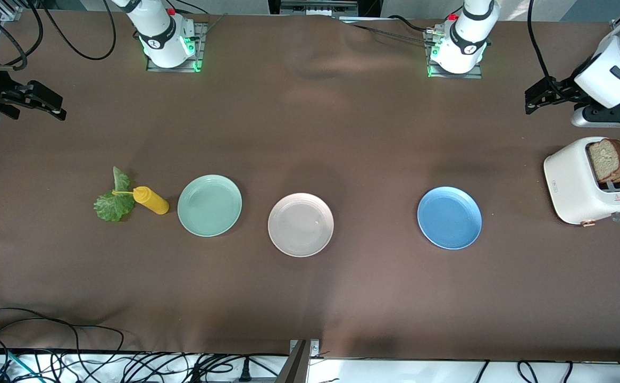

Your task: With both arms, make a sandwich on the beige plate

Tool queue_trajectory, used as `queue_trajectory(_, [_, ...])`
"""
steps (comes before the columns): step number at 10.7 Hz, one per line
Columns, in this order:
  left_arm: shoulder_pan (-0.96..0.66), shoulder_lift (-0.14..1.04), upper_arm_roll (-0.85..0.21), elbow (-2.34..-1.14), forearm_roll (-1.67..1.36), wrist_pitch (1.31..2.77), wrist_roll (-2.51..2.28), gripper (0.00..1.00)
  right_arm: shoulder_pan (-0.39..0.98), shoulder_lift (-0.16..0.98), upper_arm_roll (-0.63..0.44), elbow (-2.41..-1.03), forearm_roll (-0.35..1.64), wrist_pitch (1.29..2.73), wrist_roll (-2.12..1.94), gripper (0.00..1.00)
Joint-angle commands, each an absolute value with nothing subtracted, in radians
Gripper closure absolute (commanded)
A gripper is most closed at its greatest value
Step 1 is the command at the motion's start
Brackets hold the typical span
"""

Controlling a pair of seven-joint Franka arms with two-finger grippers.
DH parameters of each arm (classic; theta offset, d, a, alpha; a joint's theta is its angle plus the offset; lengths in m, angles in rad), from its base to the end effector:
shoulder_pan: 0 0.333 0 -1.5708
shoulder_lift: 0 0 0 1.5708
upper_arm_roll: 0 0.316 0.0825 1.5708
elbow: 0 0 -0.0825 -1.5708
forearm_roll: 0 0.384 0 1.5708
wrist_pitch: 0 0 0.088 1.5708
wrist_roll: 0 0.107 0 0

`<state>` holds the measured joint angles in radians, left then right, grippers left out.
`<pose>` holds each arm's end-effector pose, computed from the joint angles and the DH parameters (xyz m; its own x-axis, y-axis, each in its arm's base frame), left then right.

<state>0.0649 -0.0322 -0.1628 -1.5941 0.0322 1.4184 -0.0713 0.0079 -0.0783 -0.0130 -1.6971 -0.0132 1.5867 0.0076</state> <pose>0.5252 -0.0492 0.6188 0.9899 -0.0200 -0.1403 -0.0269 -0.9985 -0.0475 0.5296 -0.0044 0.6087 0.9994 -0.0124 -0.0320 -0.0120 -0.9999 0.0124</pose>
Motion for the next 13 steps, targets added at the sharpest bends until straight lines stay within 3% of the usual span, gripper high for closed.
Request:
queue_trajectory(1, [0.074, -0.043, -0.167, -1.601, 0.02, 1.408, -0.077, 0.0, -0.008, -0.092, -0.002, -1.69, -0.02, 1.574, 0.008, 0.0])
queue_trajectory(13, [0.075, -0.04, -0.166, -1.605, 0.021, 1.408, -0.077, 0.0, -0.005, -0.043, 0.0, -1.626, -0.018, 1.52, 0.009, 0.0])
